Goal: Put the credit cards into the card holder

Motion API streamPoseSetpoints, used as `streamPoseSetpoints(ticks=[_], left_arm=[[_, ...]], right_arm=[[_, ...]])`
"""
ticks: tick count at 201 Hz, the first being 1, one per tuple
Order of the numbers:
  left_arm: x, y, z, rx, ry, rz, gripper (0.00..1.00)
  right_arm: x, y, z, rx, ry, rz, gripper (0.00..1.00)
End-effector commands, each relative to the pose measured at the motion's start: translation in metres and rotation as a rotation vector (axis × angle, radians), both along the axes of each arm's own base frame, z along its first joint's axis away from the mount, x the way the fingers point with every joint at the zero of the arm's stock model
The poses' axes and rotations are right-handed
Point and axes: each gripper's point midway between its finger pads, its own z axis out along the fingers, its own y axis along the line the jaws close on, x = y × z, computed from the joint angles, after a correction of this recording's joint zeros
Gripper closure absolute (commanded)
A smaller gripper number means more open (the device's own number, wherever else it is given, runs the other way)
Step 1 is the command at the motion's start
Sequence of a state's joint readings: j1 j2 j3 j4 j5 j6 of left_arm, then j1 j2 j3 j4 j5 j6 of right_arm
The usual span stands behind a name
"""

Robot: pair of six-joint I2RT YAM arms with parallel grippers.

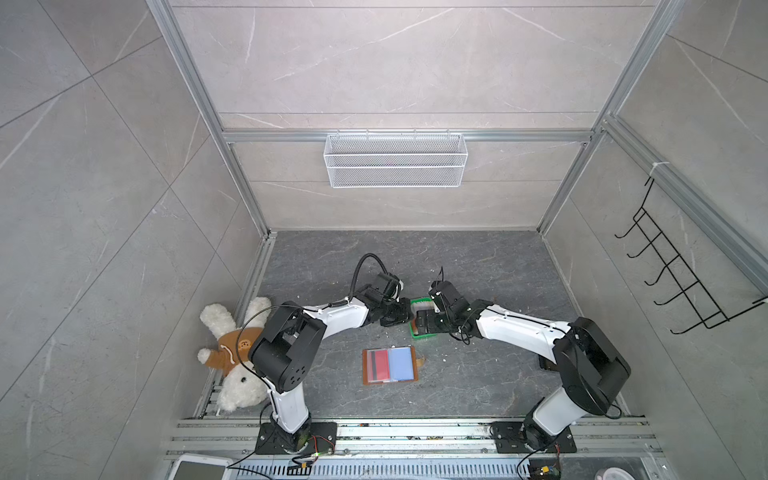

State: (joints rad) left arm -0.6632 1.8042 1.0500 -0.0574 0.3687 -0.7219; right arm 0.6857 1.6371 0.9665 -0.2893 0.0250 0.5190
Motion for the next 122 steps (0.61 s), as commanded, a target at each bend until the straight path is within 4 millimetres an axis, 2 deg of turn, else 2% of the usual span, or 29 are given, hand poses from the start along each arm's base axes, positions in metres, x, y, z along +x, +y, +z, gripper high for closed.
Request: streamPoseSetpoints(ticks=[1, 68, 122], left_arm=[[0.002, -0.003, 0.0, 0.018, 0.016, 0.008, 0.96], [0.002, -0.002, -0.009, 0.034, 0.049, 0.016, 0.99], [0.0, -0.004, -0.013, 0.034, 0.06, 0.008, 1.0]], right_arm=[[0.005, 0.003, -0.002, -0.001, 0.003, 0.02, 0.04], [0.011, 0.002, -0.011, -0.037, 0.02, 0.021, 0.04], [0.014, -0.011, 0.004, -0.066, -0.017, -0.003, 0.05]])
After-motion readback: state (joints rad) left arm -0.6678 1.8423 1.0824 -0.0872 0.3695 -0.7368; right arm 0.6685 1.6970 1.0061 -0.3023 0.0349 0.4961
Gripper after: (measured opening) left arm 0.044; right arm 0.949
